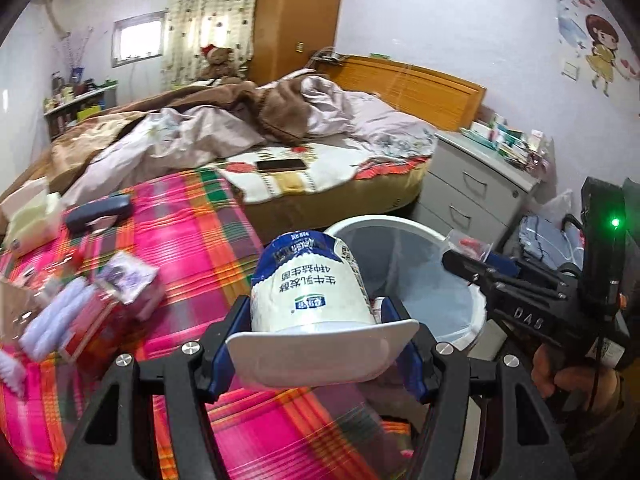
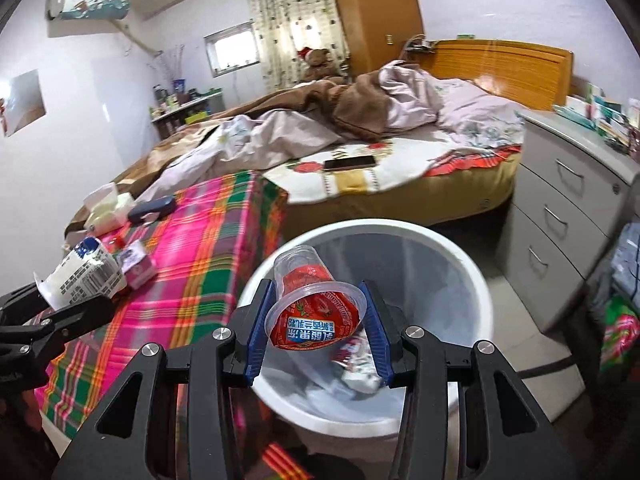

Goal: Collect trash
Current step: 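Carry the yogurt cup and jelly cup over the bin and open both tools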

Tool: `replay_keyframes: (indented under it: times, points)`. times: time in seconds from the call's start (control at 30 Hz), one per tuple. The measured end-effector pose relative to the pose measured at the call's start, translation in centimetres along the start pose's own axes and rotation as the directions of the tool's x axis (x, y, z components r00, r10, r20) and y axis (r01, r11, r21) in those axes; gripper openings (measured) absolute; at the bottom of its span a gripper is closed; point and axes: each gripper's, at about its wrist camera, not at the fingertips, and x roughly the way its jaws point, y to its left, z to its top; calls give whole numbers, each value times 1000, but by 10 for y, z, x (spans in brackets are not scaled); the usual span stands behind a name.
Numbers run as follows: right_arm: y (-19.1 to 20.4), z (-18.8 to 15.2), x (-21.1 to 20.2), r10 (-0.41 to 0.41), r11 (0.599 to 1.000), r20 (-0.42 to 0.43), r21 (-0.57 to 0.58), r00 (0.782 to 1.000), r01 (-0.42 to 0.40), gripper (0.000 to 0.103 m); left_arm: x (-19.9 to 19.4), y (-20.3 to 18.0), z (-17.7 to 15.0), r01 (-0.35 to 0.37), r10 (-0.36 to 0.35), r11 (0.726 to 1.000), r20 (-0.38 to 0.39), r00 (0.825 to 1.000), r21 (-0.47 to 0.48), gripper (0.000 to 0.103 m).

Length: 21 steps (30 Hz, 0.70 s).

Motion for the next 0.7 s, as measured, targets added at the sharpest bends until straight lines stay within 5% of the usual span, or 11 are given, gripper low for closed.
replay_keyframes:
  times: [0.3, 0.7]
  points:
    - [-25, -7, 12, -99, 995, -51, 4, 994, 100, 45, 44, -34, 10, 34, -30, 997, -63, 998, 65, 68]
    - [-38, -15, 29, -137, 990, -149, -38, 979, 132, 45, 83, -44, 8, 75, -65, 995, -134, 989, 71, 72]
